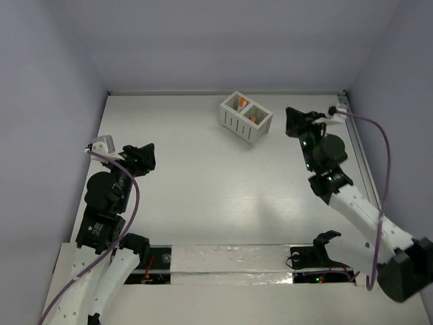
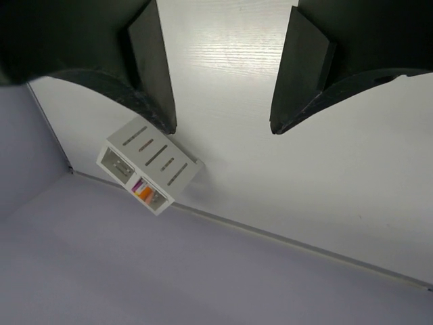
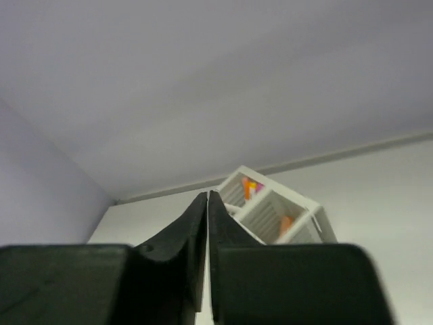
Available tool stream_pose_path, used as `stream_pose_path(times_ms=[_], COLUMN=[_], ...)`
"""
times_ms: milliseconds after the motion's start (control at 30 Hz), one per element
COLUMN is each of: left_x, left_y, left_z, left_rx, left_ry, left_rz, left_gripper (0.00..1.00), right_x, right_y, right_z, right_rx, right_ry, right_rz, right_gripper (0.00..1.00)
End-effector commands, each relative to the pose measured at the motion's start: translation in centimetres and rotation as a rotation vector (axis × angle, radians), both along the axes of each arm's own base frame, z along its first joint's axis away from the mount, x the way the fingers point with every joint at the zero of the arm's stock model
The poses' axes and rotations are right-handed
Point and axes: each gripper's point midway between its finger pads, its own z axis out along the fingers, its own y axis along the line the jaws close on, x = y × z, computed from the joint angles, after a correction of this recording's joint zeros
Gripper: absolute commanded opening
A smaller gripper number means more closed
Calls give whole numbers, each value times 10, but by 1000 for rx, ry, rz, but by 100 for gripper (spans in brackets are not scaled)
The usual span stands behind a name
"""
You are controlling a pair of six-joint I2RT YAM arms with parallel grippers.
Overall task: Sort the stationery into containers
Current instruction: Reset both arms
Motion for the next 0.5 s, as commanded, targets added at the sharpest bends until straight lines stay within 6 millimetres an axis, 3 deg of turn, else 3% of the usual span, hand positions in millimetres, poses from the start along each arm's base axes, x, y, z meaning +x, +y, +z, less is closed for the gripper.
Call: stream_pose_path(times_ms=[0, 33, 67, 133, 300, 467], left_x=[-3, -3, -3, -3, -5, -6], left_y=[-14, -13, -17, -20, -26, -38], left_z=[25, 29, 33, 43, 68, 68], left_rx=[-22, -25, -31, -43, -63, -65], left_ry=[-107, -118, -128, -143, -190, -181], left_rz=[-83, -85, -104, -120, -153, -216], left_gripper=[55, 59, 60, 62, 62, 61], right_x=[-57, -68, -75, -91, -93, -95], right_y=[-59, -66, -70, -82, -88, -83], right_z=[27, 28, 17, 20, -9, -8], right_rx=[187, 202, 176, 174, 103, 91], right_ry=[-78, -90, -86, -92, 33, 21], right_rz=[-156, -166, -173, -195, -231, -198], right_gripper=[12, 27, 59, 92, 96, 96])
